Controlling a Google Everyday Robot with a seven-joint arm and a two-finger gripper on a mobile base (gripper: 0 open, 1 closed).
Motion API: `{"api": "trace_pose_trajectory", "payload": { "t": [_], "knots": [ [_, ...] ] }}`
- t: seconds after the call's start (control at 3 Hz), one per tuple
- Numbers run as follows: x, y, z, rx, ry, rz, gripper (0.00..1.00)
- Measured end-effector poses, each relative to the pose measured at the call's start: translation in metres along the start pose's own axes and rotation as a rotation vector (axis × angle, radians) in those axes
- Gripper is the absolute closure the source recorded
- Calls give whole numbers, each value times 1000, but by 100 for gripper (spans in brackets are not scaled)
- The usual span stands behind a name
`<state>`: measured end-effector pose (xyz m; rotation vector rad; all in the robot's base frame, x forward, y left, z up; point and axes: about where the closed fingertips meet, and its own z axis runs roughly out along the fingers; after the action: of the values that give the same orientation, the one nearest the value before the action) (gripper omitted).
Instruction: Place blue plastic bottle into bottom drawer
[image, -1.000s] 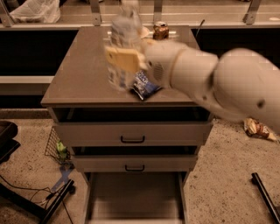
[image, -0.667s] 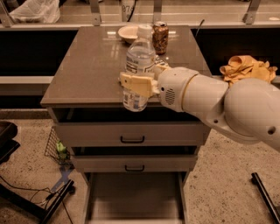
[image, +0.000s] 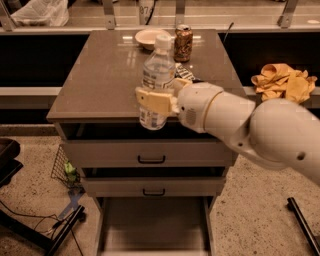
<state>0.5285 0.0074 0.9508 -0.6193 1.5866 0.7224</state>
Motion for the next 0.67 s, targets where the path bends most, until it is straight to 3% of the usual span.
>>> {"api": "trace_pose_trajectory", "payload": {
  "t": [0.33, 0.67],
  "knots": [
    [36, 15, 9, -40, -67, -106, 100],
    [99, 28, 1, -102, -90, -133, 100]
  ]
}}
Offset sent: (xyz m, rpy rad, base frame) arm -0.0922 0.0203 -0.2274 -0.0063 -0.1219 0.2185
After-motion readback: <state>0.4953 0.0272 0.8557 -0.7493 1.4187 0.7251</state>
